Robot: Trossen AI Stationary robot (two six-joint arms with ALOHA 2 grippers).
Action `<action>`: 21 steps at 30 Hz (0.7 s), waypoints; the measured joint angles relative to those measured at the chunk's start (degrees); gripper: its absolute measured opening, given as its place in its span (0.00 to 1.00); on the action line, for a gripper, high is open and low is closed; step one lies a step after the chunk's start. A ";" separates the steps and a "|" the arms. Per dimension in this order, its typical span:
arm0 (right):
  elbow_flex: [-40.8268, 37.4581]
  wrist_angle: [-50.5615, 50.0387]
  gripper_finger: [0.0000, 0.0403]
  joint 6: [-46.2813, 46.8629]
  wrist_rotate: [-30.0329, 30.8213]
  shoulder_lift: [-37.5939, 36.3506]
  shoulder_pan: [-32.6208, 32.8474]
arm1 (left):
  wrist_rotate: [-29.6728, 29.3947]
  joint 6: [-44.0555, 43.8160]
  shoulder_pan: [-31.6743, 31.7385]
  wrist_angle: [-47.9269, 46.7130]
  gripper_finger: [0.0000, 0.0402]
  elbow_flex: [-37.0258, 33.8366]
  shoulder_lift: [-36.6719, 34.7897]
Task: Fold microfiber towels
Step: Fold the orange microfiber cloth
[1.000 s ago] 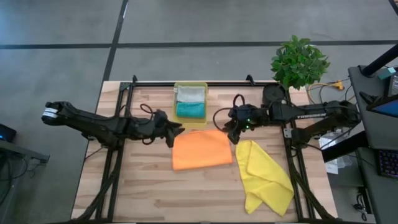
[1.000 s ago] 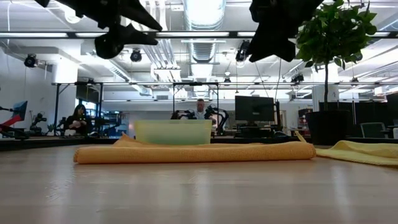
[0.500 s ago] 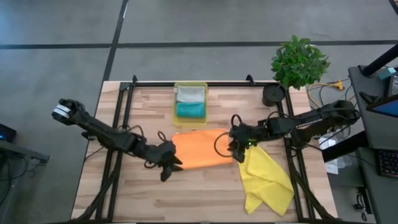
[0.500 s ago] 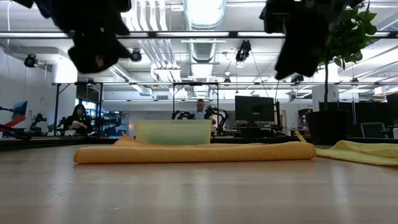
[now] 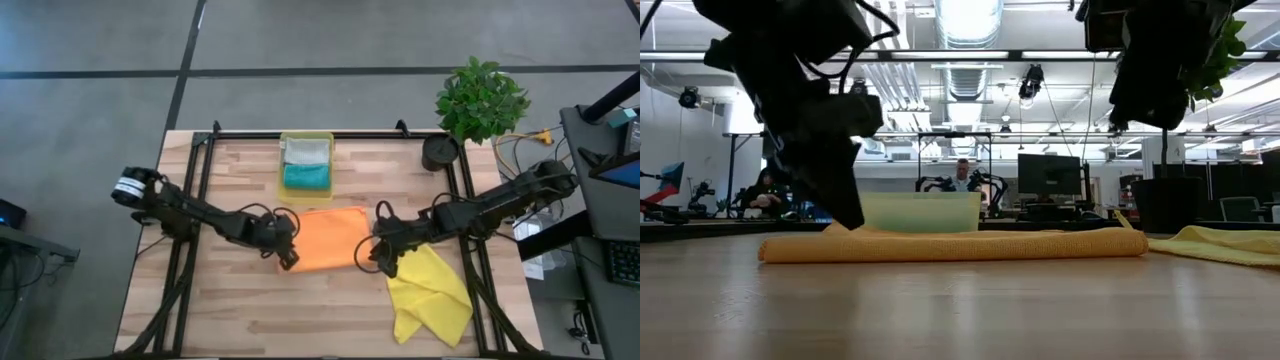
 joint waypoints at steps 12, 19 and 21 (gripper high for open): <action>0.00 -0.08 0.24 -0.47 0.48 -0.24 2.43 | -2.27 -2.51 -2.07 2.30 0.02 -0.23 4.73; -0.02 -0.16 0.23 -1.51 0.48 -0.20 2.54 | -2.57 -12.78 -8.78 2.65 0.02 4.96 11.97; -0.02 -0.10 0.23 -1.53 0.48 -0.19 2.54 | -2.14 -14.30 -10.77 2.54 0.02 7.31 13.70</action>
